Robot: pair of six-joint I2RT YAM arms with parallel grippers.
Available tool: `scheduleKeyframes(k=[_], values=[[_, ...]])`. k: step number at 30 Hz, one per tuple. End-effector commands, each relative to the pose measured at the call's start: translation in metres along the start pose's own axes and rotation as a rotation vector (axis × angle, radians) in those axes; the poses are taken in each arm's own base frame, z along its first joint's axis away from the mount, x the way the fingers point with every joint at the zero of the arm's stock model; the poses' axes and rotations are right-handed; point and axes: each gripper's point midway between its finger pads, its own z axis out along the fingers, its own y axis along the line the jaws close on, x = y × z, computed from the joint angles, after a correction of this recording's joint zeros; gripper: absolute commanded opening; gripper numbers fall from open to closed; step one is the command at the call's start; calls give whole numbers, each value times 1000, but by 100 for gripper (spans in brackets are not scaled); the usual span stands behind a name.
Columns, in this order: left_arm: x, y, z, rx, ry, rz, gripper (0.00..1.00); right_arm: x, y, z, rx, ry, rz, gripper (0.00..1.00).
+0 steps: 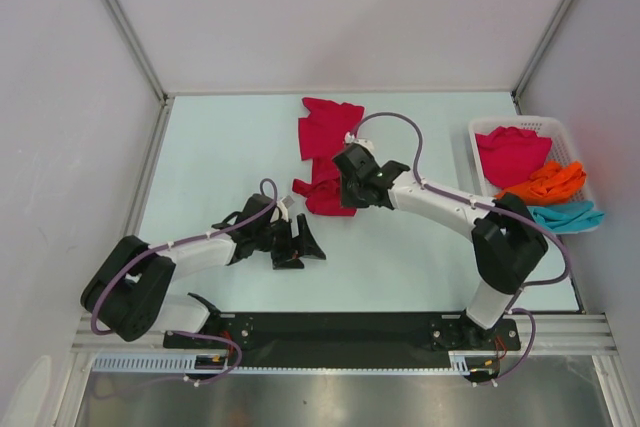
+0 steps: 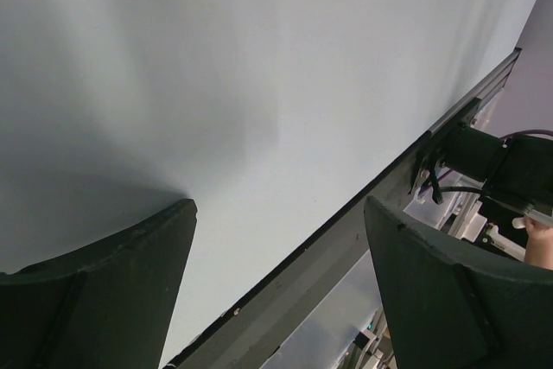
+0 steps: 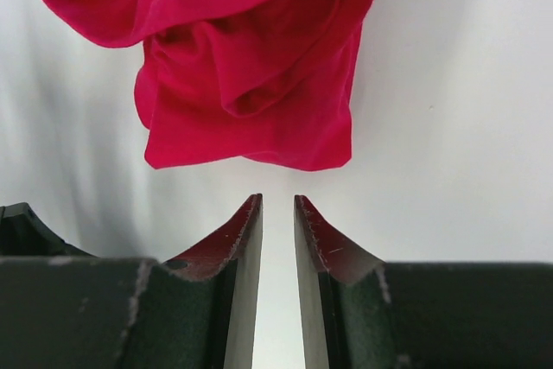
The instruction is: Fold and stack the t-shirts
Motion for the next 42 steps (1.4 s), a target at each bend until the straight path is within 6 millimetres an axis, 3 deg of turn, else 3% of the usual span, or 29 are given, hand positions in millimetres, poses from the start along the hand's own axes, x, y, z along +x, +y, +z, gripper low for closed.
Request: scheduleKeyframes(k=[1, 8, 12, 19, 23, 31, 36, 42], values=[[9, 35, 0, -144, 7, 4, 87, -14, 18, 9, -38, -38, 7, 26], [8, 37, -4, -165, 2, 15, 87, -27, 30, 34, -37, -31, -26, 26], [7, 41, -7, -178, -2, 13, 87, -29, 22, 63, -12, 0, -33, 25], [5, 45, -9, -185, -5, 9, 88, -61, 6, 90, 38, -7, -50, 24], [3, 48, -10, -189, -12, 7, 87, -84, 9, 82, 30, -46, -35, 24], [1, 52, -10, -188, -10, 2, 87, -94, 13, 63, 17, -81, -20, 24], [4, 54, -10, -189, -8, -1, 88, -100, 11, 73, 26, -77, -21, 23], [5, 56, -13, -190, -18, -6, 88, -126, 25, 81, 17, -113, -27, 22]])
